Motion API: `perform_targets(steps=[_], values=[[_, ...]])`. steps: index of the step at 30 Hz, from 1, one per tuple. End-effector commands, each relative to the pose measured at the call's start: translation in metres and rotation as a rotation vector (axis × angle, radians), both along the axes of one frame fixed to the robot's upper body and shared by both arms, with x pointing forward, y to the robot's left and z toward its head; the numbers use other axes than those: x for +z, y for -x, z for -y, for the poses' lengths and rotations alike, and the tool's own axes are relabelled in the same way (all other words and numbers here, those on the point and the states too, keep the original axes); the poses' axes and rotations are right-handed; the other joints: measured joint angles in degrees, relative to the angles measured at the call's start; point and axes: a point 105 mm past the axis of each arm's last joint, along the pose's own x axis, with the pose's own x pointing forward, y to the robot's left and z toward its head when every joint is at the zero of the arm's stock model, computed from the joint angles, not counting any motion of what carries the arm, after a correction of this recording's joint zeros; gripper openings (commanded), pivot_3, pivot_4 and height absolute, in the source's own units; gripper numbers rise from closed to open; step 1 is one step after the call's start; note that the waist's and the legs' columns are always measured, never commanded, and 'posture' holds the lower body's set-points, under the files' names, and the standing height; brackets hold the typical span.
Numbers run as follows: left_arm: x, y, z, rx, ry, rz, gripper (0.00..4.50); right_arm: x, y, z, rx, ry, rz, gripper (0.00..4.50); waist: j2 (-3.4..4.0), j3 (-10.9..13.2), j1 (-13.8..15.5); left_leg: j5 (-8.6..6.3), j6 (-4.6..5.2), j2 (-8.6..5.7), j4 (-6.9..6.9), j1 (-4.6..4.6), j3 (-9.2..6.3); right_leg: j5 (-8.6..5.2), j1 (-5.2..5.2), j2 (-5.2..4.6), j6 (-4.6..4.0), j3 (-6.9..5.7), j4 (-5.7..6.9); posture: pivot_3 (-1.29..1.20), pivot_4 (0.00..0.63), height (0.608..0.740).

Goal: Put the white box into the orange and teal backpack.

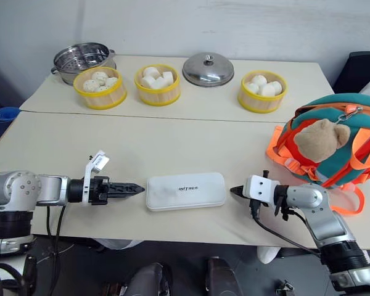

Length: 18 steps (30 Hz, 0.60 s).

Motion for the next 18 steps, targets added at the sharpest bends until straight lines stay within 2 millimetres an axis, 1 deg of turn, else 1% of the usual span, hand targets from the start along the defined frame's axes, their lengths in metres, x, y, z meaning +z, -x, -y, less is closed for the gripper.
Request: perform_targets(steps=[1, 4, 7, 11, 14, 18], values=[[-0.013, 0.002, 0.014, -0.017, 0.050, -0.099, 4.47, -0.003, -0.002, -0.005, 0.014, 0.006, 0.007, 0.00, 0.06, 0.0, 0.1, 0.00, 0.01, -0.03, 0.00, 0.02, -0.01, 0.00, 0.02, -0.03, 0.01, 0.00, 0.01, 0.00, 0.150, 0.740], [-0.009, -0.007, 0.020, 0.009, 0.137, -0.111, 4.47, -0.005, -0.002, -0.011, 0.038, 0.017, 0.006, 0.00, 0.07, 0.0, 0.1, -0.01, 0.03, -0.05, 0.00, 0.03, -0.03, 0.01, 0.04, -0.06, 0.02, -0.02, 0.02, 0.00, 0.150, 0.740], [-0.009, -0.004, 0.029, -0.026, 0.179, -0.139, 4.47, -0.005, -0.002, -0.014, 0.055, 0.021, 0.006, 0.00, 0.07, 0.0, 0.0, -0.01, 0.02, -0.03, 0.01, 0.02, -0.03, 0.02, 0.02, -0.05, 0.03, -0.03, 0.03, 0.00, 0.150, 0.740], [-0.009, -0.003, 0.035, -0.059, 0.179, -0.182, 4.47, -0.001, -0.009, -0.011, 0.033, 0.018, 0.012, 0.00, 0.07, 0.0, 0.0, -0.01, 0.00, -0.03, -0.01, 0.02, -0.03, 0.02, 0.02, -0.04, 0.03, -0.03, 0.03, 0.00, 0.150, 0.740], [-0.004, -0.010, 0.045, -0.077, 0.199, -0.194, 4.47, 0.001, -0.010, -0.013, 0.052, 0.017, 0.016, 0.00, 0.06, 0.0, 0.0, 0.00, -0.01, -0.04, 0.00, 0.02, -0.03, 0.02, 0.02, -0.04, 0.03, -0.03, 0.03, 0.00, 0.150, 0.740], [-0.004, -0.022, 0.059, -0.054, 0.230, -0.220, 4.47, 0.003, -0.008, -0.022, 0.076, -0.002, 0.022, 0.00, 0.06, 0.0, 0.1, -0.01, 0.01, -0.05, 0.09, -0.03, -0.05, 0.02, 0.02, -0.05, 0.04, -0.06, 0.03, 0.00, 0.150, 0.740]])
